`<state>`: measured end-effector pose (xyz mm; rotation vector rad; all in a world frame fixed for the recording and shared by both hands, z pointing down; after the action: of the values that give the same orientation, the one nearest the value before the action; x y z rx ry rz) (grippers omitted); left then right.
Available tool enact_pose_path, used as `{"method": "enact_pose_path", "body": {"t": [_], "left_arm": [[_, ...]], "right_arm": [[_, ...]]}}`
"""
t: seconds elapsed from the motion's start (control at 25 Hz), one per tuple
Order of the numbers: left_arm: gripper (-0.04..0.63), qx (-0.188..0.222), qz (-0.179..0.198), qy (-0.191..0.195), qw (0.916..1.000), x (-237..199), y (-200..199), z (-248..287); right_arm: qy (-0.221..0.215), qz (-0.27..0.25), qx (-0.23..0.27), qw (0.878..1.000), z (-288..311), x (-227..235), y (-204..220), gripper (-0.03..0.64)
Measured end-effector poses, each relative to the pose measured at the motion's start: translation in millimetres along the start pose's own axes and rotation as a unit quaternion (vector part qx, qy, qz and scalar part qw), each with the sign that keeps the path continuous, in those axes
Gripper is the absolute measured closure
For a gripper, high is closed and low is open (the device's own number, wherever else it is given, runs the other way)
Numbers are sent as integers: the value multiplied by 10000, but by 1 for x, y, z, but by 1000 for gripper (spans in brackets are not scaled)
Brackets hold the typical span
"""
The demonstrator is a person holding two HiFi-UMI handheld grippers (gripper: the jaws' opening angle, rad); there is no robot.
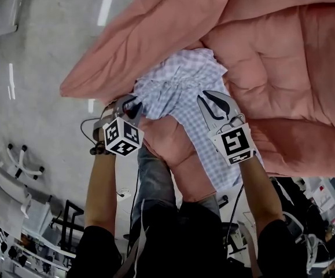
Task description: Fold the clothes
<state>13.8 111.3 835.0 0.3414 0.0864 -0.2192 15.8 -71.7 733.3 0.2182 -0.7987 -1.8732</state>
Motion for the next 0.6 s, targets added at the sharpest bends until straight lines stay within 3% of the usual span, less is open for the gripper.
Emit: {"method": "enact_pose_path", "body": {"t": [0.16, 0.32, 0.6], "left_arm": [[502, 339, -354, 273, 9984, 0, -3, -12], [508, 804, -738, 228, 9938, -10, -6, -36], [512, 1091, -864, 56, 9903, -23, -8, -69]], "right_arm": [[22, -150, -213, 9997, 11, -2, 10, 555], [125, -448, -593, 9972, 22, -8, 29, 555], [645, -739, -1291, 9868, 43, -1, 63, 554]]}}
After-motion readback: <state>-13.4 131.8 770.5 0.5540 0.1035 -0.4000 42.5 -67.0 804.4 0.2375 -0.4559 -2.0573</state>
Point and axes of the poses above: the fingertips, and each gripper's own axes: z forward along the fingers, x to its right, y out of its underside, the point moved 1 cm from there along -z, backward along the fingers, and after that the axes turned 3 degrees about -x, right-handed, at the moved point
